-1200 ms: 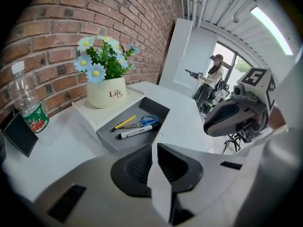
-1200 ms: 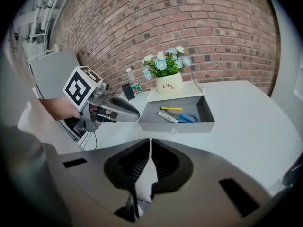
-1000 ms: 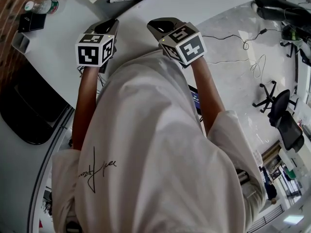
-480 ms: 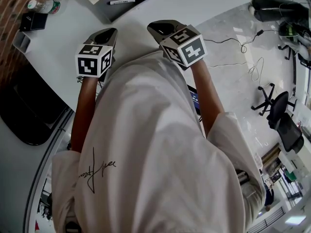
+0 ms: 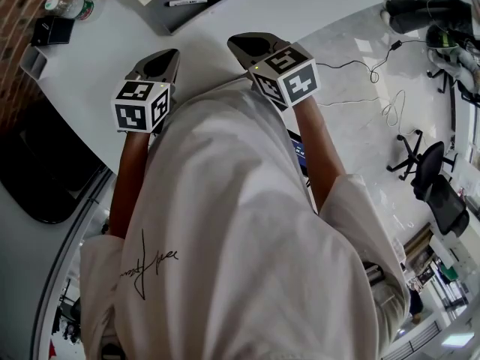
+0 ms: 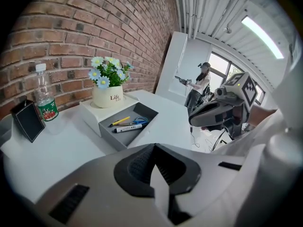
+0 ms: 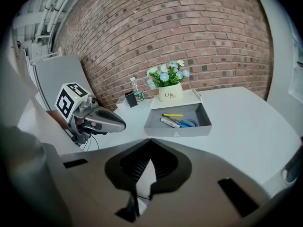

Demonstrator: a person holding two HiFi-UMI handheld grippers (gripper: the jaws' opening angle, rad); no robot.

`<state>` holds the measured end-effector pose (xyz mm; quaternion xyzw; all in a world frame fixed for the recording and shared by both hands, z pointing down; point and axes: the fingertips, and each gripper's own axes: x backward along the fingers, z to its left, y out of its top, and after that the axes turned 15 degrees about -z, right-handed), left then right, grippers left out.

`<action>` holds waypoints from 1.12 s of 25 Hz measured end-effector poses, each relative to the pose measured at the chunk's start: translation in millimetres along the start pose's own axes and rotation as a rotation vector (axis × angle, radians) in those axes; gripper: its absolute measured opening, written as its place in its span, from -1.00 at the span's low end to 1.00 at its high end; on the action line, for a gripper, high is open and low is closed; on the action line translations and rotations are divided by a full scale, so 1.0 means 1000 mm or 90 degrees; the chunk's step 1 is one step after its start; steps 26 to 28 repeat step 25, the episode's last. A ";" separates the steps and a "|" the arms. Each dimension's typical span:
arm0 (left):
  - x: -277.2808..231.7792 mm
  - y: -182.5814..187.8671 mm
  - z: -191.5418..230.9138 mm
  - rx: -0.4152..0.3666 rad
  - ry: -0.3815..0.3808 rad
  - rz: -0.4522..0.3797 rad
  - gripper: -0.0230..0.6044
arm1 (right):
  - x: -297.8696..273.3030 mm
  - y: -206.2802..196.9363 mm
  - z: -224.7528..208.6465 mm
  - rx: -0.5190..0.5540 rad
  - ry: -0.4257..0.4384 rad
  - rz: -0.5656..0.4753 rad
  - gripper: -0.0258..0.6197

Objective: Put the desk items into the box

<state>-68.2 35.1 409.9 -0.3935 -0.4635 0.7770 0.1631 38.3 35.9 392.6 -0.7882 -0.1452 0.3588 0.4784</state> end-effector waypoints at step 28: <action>0.023 -0.013 -0.018 0.025 -0.004 -0.014 -0.91 | 0.016 -0.011 0.021 0.005 0.031 0.014 -0.84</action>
